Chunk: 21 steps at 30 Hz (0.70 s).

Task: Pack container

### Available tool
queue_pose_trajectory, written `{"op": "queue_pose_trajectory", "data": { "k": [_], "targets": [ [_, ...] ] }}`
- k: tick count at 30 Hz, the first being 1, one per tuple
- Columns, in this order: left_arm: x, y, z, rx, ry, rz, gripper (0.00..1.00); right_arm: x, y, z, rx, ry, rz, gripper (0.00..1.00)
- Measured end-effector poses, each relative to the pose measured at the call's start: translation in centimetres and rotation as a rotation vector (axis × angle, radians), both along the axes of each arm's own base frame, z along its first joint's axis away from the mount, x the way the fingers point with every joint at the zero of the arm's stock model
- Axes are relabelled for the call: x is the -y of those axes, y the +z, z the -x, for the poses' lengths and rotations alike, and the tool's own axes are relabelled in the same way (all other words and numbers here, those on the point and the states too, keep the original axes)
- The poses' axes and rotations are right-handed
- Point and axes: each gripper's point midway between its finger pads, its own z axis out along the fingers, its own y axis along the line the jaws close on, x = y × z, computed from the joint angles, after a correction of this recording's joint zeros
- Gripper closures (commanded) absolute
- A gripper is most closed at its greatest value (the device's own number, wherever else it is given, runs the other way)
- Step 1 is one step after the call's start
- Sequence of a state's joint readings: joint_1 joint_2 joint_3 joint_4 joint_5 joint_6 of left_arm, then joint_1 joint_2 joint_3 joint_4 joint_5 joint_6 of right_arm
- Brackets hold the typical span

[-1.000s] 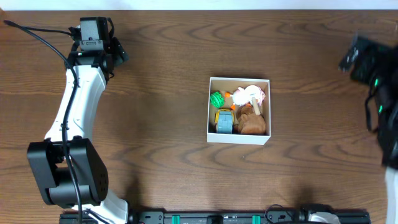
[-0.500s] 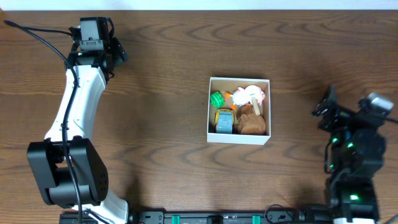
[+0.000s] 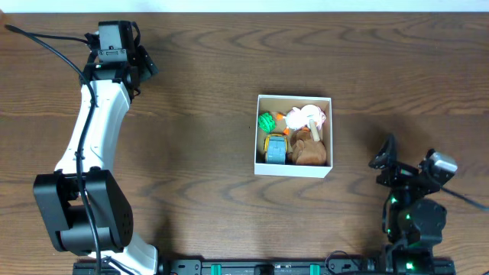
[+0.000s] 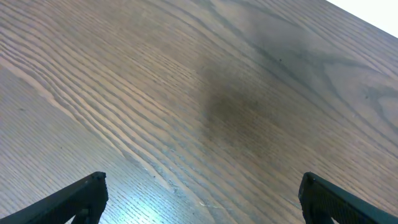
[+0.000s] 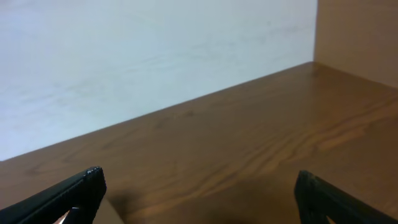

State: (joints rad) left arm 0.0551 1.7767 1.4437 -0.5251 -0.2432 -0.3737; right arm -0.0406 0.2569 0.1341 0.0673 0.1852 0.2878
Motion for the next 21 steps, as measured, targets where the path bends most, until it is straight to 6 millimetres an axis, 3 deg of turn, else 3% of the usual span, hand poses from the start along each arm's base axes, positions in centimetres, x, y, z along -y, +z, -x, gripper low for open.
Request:
{"op": "queue_pose_trajectory", "data": {
  "k": [21],
  "targets": [
    [0.0,0.0,0.0,0.0,0.0,0.0,0.02,-2.3,-3.5,1.0,-0.017,0.135,0.074,0.01]
  ]
}}
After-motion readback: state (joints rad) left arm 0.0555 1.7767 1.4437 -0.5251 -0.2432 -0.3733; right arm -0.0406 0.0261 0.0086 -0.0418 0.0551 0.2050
